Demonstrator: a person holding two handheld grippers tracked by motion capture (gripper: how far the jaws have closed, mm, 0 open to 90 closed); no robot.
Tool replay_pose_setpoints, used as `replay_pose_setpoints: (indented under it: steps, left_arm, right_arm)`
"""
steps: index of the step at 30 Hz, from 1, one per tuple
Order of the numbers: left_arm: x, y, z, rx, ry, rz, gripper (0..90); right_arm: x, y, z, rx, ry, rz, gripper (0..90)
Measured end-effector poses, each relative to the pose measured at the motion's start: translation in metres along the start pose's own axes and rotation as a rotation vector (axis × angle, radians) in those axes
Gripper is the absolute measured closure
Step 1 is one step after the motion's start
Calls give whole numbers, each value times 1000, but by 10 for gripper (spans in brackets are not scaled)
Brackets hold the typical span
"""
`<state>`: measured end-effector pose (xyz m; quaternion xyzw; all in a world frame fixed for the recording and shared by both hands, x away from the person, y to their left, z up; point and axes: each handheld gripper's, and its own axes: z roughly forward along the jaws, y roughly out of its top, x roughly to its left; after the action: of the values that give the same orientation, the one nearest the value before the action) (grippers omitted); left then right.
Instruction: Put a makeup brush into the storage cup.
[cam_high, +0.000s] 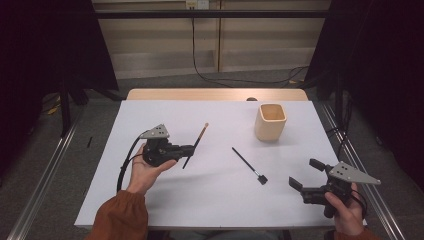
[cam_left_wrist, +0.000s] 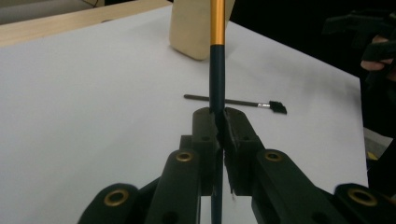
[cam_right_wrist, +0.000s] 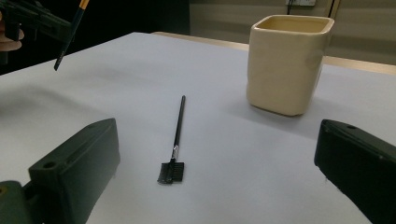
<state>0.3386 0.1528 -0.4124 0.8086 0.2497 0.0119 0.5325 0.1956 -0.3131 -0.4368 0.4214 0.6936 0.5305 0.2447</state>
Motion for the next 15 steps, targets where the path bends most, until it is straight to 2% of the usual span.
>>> replay_pose_setpoints:
  steps: [3,5,7,10,12,13,15]
  left_arm:
    - [-4,-1,1,-9,8,11,839]
    - [-7,-2,3,-45,17,23,839]
    - [-8,-2,2,-53,24,24,839]
    - [-12,-1,-2,-110,50,-3,840]
    - [-12,-2,-3,-116,42,-4,840]
    - [-13,-2,-6,-138,42,-4,839]
    - [-17,-3,-9,-151,45,17,839]
  right_arm:
    - [1,0,0,-1,5,-3,0]
    - [1,0,0,-5,6,-6,0]
    - [0,0,-1,-8,8,-9,0]
    - [1,1,-1,-15,7,-7,0]
    - [2,1,-1,-17,10,-5,0]
    - [2,1,-2,-18,11,-7,0]
    - [2,1,-2,-20,12,-6,0]
